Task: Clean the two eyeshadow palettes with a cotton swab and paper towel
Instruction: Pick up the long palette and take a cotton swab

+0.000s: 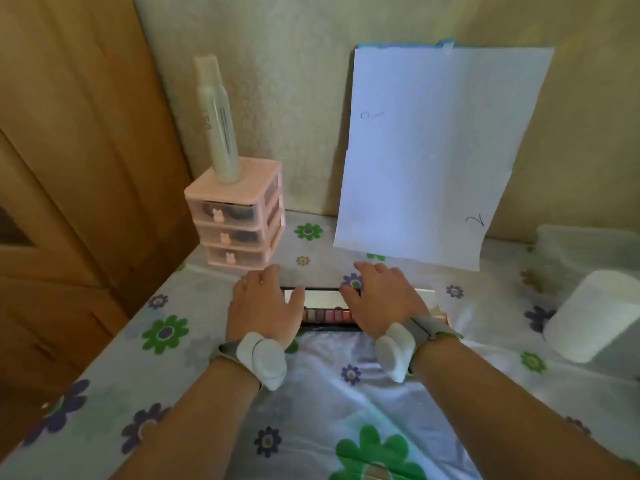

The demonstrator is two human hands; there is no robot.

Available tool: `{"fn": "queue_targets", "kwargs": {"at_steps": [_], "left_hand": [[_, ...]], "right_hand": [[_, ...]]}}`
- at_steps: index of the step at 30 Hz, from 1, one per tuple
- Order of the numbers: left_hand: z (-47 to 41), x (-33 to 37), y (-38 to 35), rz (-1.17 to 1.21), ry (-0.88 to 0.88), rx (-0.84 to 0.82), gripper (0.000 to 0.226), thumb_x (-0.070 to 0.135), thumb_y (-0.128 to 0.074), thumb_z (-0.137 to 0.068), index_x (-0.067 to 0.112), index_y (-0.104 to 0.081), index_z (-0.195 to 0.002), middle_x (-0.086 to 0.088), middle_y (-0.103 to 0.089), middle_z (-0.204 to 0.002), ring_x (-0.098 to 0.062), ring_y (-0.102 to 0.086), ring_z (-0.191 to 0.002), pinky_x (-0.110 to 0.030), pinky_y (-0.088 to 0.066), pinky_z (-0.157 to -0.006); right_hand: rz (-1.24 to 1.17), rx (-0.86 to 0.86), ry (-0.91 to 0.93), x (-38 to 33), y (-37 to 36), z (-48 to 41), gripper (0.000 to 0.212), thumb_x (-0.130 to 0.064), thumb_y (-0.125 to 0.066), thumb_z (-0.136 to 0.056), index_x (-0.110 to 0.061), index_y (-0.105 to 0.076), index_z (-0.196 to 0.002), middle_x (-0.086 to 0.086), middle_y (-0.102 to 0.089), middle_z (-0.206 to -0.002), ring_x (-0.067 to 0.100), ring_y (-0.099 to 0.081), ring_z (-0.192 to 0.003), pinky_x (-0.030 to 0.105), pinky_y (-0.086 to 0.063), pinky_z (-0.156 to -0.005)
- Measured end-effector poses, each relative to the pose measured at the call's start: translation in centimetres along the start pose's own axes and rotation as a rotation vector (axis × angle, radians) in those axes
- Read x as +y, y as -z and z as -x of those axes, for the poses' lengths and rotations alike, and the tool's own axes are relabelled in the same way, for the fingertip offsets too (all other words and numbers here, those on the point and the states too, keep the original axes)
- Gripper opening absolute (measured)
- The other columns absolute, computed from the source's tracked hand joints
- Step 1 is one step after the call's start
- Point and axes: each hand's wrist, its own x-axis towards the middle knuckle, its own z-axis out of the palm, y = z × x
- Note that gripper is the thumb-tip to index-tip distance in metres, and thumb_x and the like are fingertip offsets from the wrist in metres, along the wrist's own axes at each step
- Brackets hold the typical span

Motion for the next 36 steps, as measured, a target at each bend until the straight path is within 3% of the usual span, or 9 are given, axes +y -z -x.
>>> {"fn": "queue_targets", "kwargs": {"at_steps": [8, 13, 18, 21, 25, 27, 30, 33, 36], "left_hand": [[-0.5, -1.3, -2.5, 0.037, 0.045, 0.037, 0.049, 0.044, -0.044, -0.102, 0.013, -0.051, -0.140, -0.012, -0.050, -0.141, -0.037, -0.047, -0.127, -0.047, -0.040, -0.108], [-0.8, -2.0, -2.8, 0.033, 0.006, 0.097, 0.034, 0.031, -0.044, -0.101, 0.005, -0.064, -0.097, -0.015, -0.063, -0.102, -0.035, -0.055, -0.095, -0.043, -0.044, -0.090], [-0.6, -2.0, -2.5, 0.141, -0.010, 0.133, 0.038, 0.018, -0.041, -0.104, 0.011, -0.047, -0.067, -0.017, -0.057, -0.084, -0.038, -0.057, -0.088, -0.042, -0.046, -0.080], [-0.4, -2.1, -2.4, 0.164, -0.029, 0.138, 0.034, 0.017, -0.041, -0.104, 0.009, -0.056, -0.075, -0.015, -0.060, -0.090, -0.039, -0.059, -0.095, -0.037, -0.040, -0.076], [-0.4, -2.5, -2.3, 0.273, -0.002, 0.143, 0.037, 0.024, -0.042, -0.106, 0.014, -0.063, -0.135, -0.012, -0.063, -0.134, -0.033, -0.058, -0.122, -0.042, -0.047, -0.104], [-0.3, -2.5, -2.0, 0.351, -0.008, 0.169, 0.037, 0.024, -0.040, -0.107, 0.016, -0.063, -0.135, -0.010, -0.064, -0.133, -0.032, -0.058, -0.121, -0.044, -0.047, -0.105], [0.2, -2.2, -1.5, 0.589, 0.001, 0.178, 0.032, 0.028, -0.043, -0.107, 0.021, -0.069, -0.123, -0.003, -0.070, -0.117, -0.030, -0.064, -0.107, -0.039, -0.053, -0.085], [0.3, -1.7, -1.4, 0.958, 0.090, 0.085, 0.022, 0.030, -0.056, -0.100, 0.024, -0.076, -0.098, -0.002, -0.079, -0.097, -0.029, -0.075, -0.092, -0.045, -0.062, -0.081], [1.3, 0.0, -1.6, 1.250, 0.232, -0.048, 0.016, 0.021, -0.058, -0.100, 0.016, -0.072, -0.092, -0.007, -0.080, -0.086, -0.021, -0.076, -0.072, -0.038, -0.060, -0.069]], "right_hand": [[0.143, -0.002, 0.036, 1.5, -2.1, -0.4, 0.040, -0.042, -0.032, -0.098, -0.025, -0.058, -0.122, 0.003, -0.061, -0.115, 0.028, -0.045, -0.113, 0.044, -0.045, -0.092], [0.129, 0.012, 0.021, 1.7, -2.5, -0.1, 0.032, -0.030, -0.036, -0.097, -0.023, -0.062, -0.116, 0.003, -0.063, -0.112, 0.028, -0.046, -0.113, 0.040, -0.046, -0.088], [0.137, 0.067, -0.019, 1.3, -2.4, 0.0, 0.030, -0.022, -0.046, -0.092, -0.027, -0.068, -0.111, 0.004, -0.067, -0.111, 0.028, -0.056, -0.106, 0.035, -0.050, -0.085], [0.093, 0.145, -0.020, 1.0, -2.5, 0.1, 0.035, -0.019, -0.049, -0.090, -0.035, -0.069, -0.113, -0.001, -0.068, -0.114, 0.026, -0.062, -0.103, 0.032, -0.051, -0.085], [-0.042, 0.221, -0.061, 0.6, -2.0, -0.2, 0.037, -0.016, -0.047, -0.091, -0.035, -0.070, -0.113, -0.003, -0.070, -0.114, 0.024, -0.064, -0.102, 0.029, -0.050, -0.081], [-0.161, 0.226, -0.092, 0.6, -1.4, -0.2, 0.036, -0.017, -0.046, -0.093, -0.034, -0.073, -0.110, -0.003, -0.071, -0.111, 0.023, -0.064, -0.099, 0.027, -0.050, -0.080], [-0.334, 0.257, -0.095, 1.0, -0.2, 0.2, 0.034, -0.019, -0.047, -0.094, -0.032, -0.076, -0.103, -0.004, -0.074, -0.100, 0.017, -0.064, -0.085, 0.024, -0.048, -0.072], [-0.453, 0.306, -0.137, 1.6, 0.9, 1.1, 0.032, -0.020, -0.048, -0.093, -0.032, -0.077, -0.096, -0.007, -0.073, -0.087, 0.011, -0.062, -0.069, 0.021, -0.046, -0.058], [-0.509, 0.319, -0.149, 2.7, 2.0, 2.5, 0.031, -0.019, -0.049, -0.093, -0.032, -0.078, -0.093, -0.006, -0.073, -0.084, 0.011, -0.060, -0.065, 0.019, -0.043, -0.054]]}}
